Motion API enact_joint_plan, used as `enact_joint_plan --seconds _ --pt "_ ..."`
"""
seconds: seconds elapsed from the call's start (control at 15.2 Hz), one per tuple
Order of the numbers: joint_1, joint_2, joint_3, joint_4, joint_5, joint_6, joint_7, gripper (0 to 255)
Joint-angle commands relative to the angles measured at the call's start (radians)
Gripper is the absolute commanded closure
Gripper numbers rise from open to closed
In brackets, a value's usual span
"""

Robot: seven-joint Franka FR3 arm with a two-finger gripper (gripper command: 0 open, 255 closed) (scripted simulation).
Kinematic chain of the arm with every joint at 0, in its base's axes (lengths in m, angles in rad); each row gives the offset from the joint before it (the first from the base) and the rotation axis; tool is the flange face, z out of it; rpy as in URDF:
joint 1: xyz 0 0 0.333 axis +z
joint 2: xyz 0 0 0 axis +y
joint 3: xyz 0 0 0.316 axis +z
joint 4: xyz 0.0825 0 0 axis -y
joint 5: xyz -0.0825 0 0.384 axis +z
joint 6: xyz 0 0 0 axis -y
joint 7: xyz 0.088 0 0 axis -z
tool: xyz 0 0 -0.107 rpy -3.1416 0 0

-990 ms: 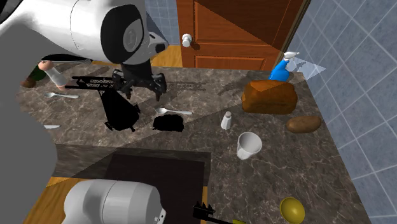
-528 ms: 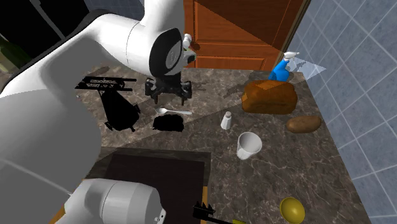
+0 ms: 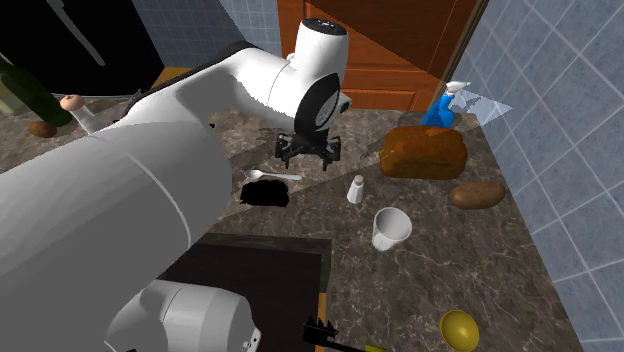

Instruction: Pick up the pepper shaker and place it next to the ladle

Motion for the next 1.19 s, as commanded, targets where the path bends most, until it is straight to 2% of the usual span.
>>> enact_joint_plan --seconds 0.0,0.33,0.66,0.86,1.12 --pt "-0.001 0.056 -0.043 0.015 0.000 0.045 -0.050 0" --pt "0.007 0.227 -0.146 0.087 0.045 0.139 -0.182 0" --pt "0.006 0.432 -0.233 0.193 0.157 0.209 -0.343 0" --pt "-0.015 0.558 -0.260 0.266 0.244 0.229 -0.439 0" --pt "-0.019 0.582 -0.254 0.234 0.265 0.279 -0.454 0"
